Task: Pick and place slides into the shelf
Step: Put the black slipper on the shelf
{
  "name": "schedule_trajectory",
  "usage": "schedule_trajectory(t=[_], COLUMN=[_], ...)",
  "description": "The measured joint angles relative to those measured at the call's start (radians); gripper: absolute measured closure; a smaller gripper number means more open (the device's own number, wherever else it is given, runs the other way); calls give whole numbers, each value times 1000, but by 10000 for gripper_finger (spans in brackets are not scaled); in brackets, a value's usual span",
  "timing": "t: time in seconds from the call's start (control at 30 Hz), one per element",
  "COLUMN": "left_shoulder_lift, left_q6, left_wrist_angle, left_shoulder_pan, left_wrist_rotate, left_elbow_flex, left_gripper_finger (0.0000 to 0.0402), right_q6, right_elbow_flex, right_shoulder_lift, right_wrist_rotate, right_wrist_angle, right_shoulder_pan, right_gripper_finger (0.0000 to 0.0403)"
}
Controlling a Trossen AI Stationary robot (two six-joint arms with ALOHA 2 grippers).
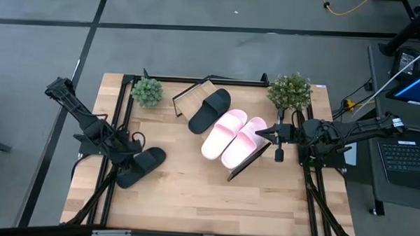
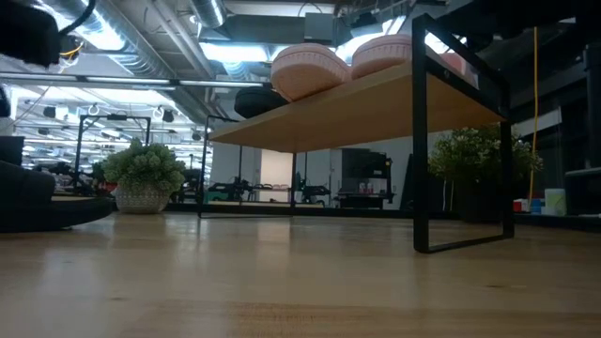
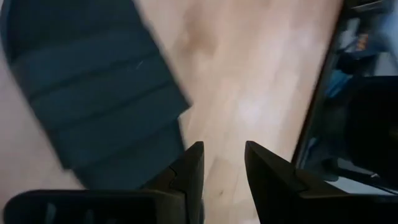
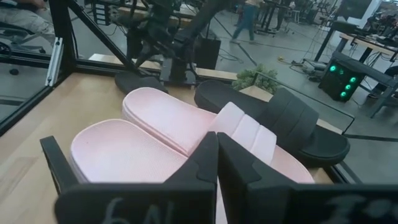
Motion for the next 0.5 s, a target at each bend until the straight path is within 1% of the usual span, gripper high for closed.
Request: schedule_trajectory(t=[0.1,0.17,0.33,0.43,0.5], left_shoulder_lift=[29,53,140,202,237], left_q6=[-57,-61,-31,-27,9], left_wrist_angle=[-24,-49,-132,-153,-142], left_shoulder_pan=[0,0,1,1,1], left_wrist_rotate=[33,37,-4,-37,-68], left_elbow_flex=[0,0,0,0,0], left_gripper_finger=[294,294,294,294,294], right_q6=[-1,-1,-1,-1,0], right_elbow_flex=[0,0,0,0,0], right_shoulder_lift=[0,0,0,0,0], right_wrist_rotate=[0,0,0,0,0], right_wrist_angle=[-8,-10,-19,-24,-26], right_shoulder_pan=[0,0,0,0,0], right_gripper_finger=[397,397,397,397,397])
